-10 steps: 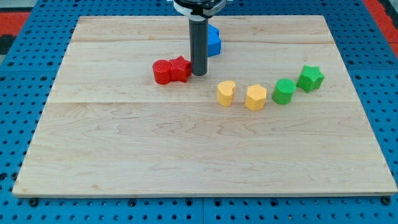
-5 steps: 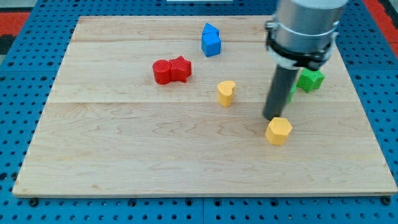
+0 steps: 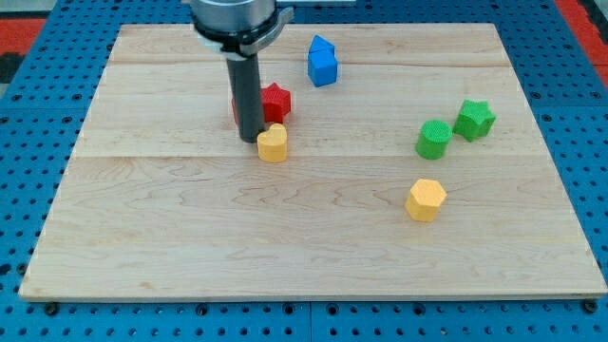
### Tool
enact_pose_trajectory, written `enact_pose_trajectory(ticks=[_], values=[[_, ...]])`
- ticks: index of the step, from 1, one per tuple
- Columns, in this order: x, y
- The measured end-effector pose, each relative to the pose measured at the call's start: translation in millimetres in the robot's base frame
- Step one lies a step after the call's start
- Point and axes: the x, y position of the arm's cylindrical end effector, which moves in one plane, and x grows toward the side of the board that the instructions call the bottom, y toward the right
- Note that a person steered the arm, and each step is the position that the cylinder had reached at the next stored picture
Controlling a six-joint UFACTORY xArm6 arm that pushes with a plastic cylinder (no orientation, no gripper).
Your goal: Separate the red and yellow blocks from each other
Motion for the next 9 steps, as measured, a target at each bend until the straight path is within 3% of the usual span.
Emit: enact_pose_trajectory(ticks=[2, 3, 5, 7, 9], values=[[1.0, 58.1], [5.7, 120.9], [-3.6, 157.9], [56.7, 179.1], [54.0, 225.6]])
